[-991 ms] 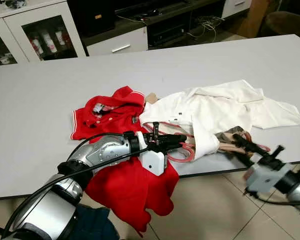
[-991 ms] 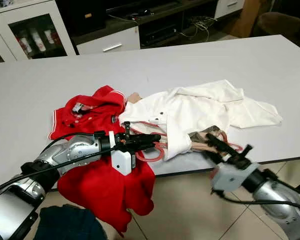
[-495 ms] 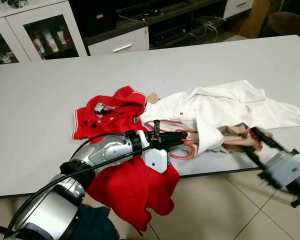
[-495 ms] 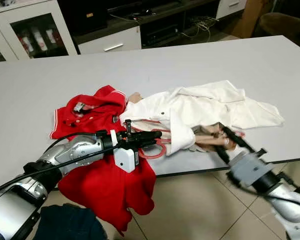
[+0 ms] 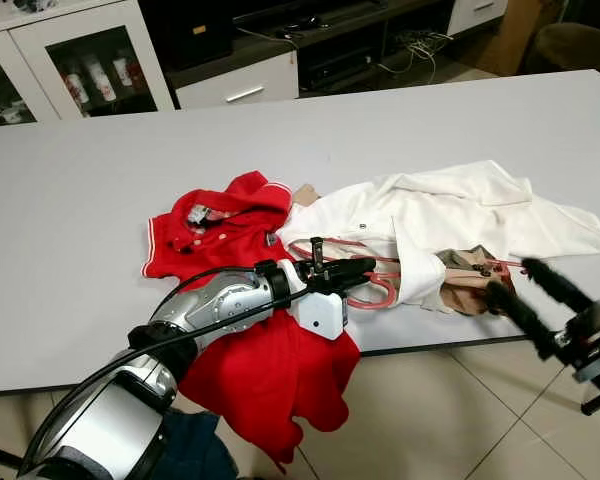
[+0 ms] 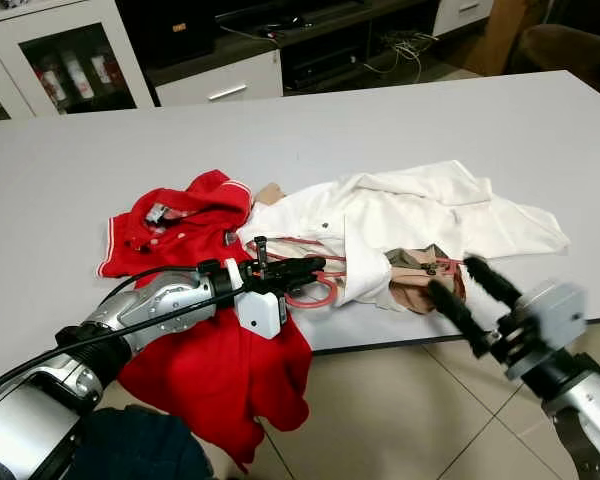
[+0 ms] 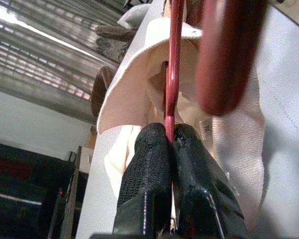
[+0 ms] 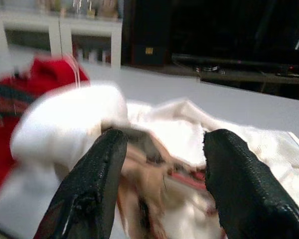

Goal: Hang hanger

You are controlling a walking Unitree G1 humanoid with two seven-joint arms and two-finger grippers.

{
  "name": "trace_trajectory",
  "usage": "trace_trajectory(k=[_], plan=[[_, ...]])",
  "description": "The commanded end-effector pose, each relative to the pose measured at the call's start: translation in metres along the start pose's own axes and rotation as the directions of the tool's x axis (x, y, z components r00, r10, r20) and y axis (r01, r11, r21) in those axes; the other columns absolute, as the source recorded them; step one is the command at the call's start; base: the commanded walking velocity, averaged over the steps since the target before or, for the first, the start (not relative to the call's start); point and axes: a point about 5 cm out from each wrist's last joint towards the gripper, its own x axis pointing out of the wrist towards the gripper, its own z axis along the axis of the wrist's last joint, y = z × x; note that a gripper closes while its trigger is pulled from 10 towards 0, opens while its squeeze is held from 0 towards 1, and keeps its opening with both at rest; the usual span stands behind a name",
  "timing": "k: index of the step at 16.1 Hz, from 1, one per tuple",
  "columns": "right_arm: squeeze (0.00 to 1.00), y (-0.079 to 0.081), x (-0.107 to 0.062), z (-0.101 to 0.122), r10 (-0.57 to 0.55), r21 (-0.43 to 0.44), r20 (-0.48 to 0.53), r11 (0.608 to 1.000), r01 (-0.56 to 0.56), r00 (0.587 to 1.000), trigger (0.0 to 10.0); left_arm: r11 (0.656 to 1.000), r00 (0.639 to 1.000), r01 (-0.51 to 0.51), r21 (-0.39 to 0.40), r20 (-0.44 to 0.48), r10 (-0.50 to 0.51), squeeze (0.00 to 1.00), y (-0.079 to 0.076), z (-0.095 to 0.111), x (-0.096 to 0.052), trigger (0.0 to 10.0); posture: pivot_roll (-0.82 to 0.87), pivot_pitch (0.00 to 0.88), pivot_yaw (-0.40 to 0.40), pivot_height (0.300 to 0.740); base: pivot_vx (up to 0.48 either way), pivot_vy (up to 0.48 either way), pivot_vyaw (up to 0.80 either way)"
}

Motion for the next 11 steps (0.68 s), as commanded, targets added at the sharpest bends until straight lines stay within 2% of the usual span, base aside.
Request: trace_trajectory(k=[1, 2, 4, 6, 8, 9, 10, 11], plan=[[0.00, -0.002, 0.001, 0.006, -0.004, 0.064, 0.029, 0.998, 0.002, 1.000, 10.0, 1.000, 1.000, 0.015, 0.002, -0.019, -0.015, 0.00, -0.004, -0.002, -0.001, 0.0, -0.01, 0.097, 0.092, 0.740, 0.000, 0.000, 0.00], [0.00, -0.002, 0.001, 0.006, -0.004, 0.064, 0.029, 0.998, 0.002, 1.000, 10.0, 1.000, 1.000, 0.015, 0.002, -0.019, -0.015, 0.00, -0.004, -0.002, -0.001, 0.0, -0.01, 0.097, 0.092, 0.740, 0.000, 0.000, 0.00], [0.00, -0.008, -0.003, 0.018, 0.001, 0.220, 0.079, 0.975, -0.018, 0.997, 10.0, 1.000, 1.000, 0.013, -0.001, -0.018, -0.013, 0.00, -0.005, -0.001, 0.001, 0.0, -0.01, 0.099, 0.087, 0.740, 0.000, 0.000, 0.00], [0.00, -0.009, 0.005, 0.028, -0.010, 0.228, 0.112, 0.973, -0.016, 0.994, 10.0, 1.000, 1.000, 0.014, -0.002, -0.019, -0.014, 0.00, -0.005, -0.002, 0.000, 0.0, -0.01, 0.099, 0.085, 0.740, 0.000, 0.000, 0.00], [0.01, -0.013, 0.014, 0.029, -0.040, 0.213, 0.105, 0.977, 0.017, 0.994, 10.0, 1.000, 1.000, 0.015, -0.002, -0.020, -0.015, 0.00, -0.006, -0.001, 0.001, 0.0, -0.01, 0.096, 0.083, 0.740, 0.000, 0.000, 0.00], [0.92, -0.017, 0.020, 0.028, -0.068, 0.218, 0.098, 0.975, 0.045, 0.993, 10.0, 1.000, 1.000, 0.014, -0.003, -0.020, -0.014, 0.00, -0.006, -0.001, 0.002, 0.0, -0.01, 0.095, 0.080, 0.740, 0.000, 0.000, 0.00], [1.00, -0.010, 0.028, 0.026, -0.036, 0.229, 0.083, 0.973, 0.017, 0.996, 10.0, 1.000, 1.000, 0.013, -0.003, -0.020, -0.013, 0.00, -0.006, -0.001, 0.002, 0.0, -0.01, 0.094, 0.079, 0.740, 0.000, 0.000, 0.00], [1.00, -0.001, 0.035, 0.024, 0.009, 0.223, 0.064, 0.975, -0.023, 0.998, 10.0, 1.000, 1.000, 0.012, -0.003, -0.021, -0.012, 0.00, -0.006, -0.001, 0.002, 0.0, -0.01, 0.093, 0.079, 0.740, 0.000, 0.000, 0.00]])
